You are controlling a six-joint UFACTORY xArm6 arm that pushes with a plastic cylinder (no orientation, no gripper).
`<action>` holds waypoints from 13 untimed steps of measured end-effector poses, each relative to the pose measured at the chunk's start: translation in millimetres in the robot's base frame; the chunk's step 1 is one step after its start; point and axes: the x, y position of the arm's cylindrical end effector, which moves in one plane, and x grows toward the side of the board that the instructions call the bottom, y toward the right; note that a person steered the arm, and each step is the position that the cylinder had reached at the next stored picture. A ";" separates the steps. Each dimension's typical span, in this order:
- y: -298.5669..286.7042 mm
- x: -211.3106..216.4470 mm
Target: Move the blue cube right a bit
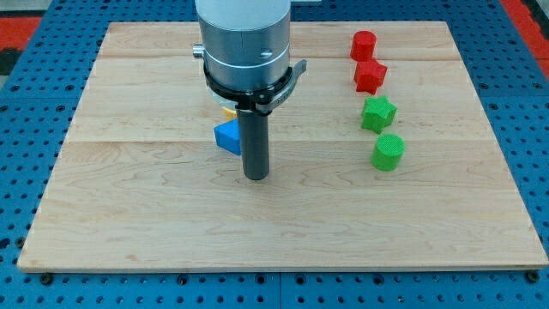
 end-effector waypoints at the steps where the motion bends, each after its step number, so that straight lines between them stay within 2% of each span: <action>1: 0.0 0.0; 3: 10.6 -1.1; 4: 43.1 -30.7; 7: 51.2 -94.1; 9: 49.2 -154.5; 11: 45.4 -241.4; 12: -9.5 -287.1; 13: -49.3 -271.0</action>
